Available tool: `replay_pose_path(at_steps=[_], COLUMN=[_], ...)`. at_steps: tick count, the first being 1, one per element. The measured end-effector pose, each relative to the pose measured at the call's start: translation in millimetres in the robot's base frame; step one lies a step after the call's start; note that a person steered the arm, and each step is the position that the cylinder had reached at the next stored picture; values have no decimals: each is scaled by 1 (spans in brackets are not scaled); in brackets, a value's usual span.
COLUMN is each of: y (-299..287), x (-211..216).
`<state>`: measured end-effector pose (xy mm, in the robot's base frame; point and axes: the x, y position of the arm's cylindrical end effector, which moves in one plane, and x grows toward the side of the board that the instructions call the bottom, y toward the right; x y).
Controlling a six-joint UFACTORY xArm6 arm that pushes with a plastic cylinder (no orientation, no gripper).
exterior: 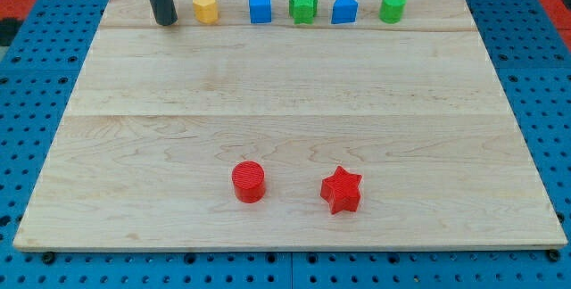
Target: Push the red star right to the red circle
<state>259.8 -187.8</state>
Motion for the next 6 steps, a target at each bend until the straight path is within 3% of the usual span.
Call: replay_pose_path(at_steps=[2, 4, 6], y=[2, 66, 218], x=[15, 114, 154])
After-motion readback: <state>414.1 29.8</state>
